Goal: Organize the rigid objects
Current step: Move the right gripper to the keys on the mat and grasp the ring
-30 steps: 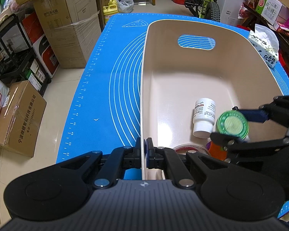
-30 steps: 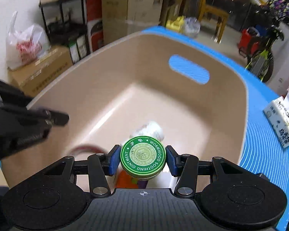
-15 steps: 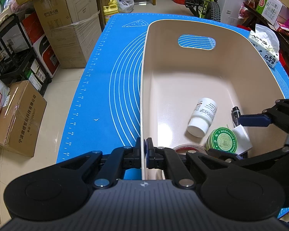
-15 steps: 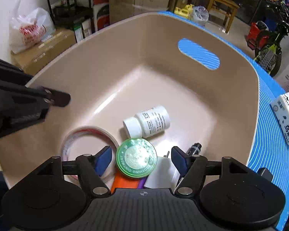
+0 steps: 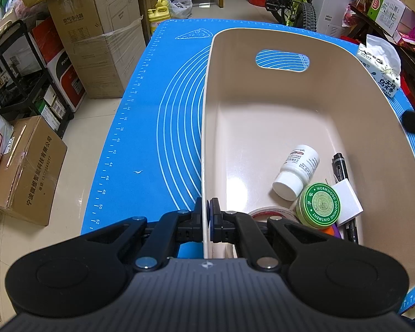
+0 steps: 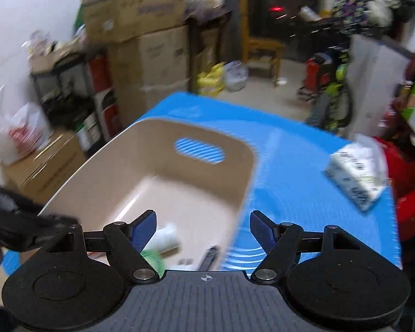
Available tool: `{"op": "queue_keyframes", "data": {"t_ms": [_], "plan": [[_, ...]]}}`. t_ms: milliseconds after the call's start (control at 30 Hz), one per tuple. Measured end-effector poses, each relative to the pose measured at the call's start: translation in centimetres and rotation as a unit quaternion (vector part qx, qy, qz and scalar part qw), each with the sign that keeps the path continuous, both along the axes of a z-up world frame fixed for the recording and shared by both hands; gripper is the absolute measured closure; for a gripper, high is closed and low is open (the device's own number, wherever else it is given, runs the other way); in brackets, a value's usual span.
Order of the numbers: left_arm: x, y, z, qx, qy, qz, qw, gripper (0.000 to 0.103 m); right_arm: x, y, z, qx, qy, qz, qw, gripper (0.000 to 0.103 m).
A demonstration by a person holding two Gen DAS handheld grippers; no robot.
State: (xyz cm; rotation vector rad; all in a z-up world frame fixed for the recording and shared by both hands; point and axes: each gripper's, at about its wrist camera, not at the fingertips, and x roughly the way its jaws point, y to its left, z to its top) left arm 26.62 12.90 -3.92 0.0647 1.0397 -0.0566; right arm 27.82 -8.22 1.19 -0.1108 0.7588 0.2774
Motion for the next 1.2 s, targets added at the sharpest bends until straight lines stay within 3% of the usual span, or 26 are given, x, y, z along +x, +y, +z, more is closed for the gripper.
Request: {"op": "queue_keyframes", "data": {"t_ms": [167,433,733,933,1133,1200], "plan": [[0.0,-0.1,0.1,0.000,0.001,0.000,1.0000,0.098,0.4,-3.5,-1.0,-0.005,-0.005,-0.052,0.999,0.024],[0.0,-0.1,0.1,0.000,0.000,0.000,1.0000,0.098,-0.2,-6.6,-5.1,-0.021,0.002,-0.077,0.997,0.025],[0.0,-0.1,0.1,0.000,0.000,0.000,1.0000,0.098,-0.2,-6.1,-10.3,-0.032,0.045,-0.059,0.997,0.033],[0.0,-0.1,0.0,0.000,0.000,0.000,1.0000,0.098,-0.2,-5.1,-12.7,-0.059,0.051,-0.067,0.995,0.037],[0.0,-0.2,0.1,0.000,0.000,0.000,1.0000,0.098,0.1,-5.5,-13.7,-0.050,0.058,-0.083,0.994,0.048],[0.0,-0.1,0.1,0.000,0.000,0.000,1.0000,0.098,0.0,-5.8,-13.7,-0.040,0.061,-0.089,0.993,0.056]]}}
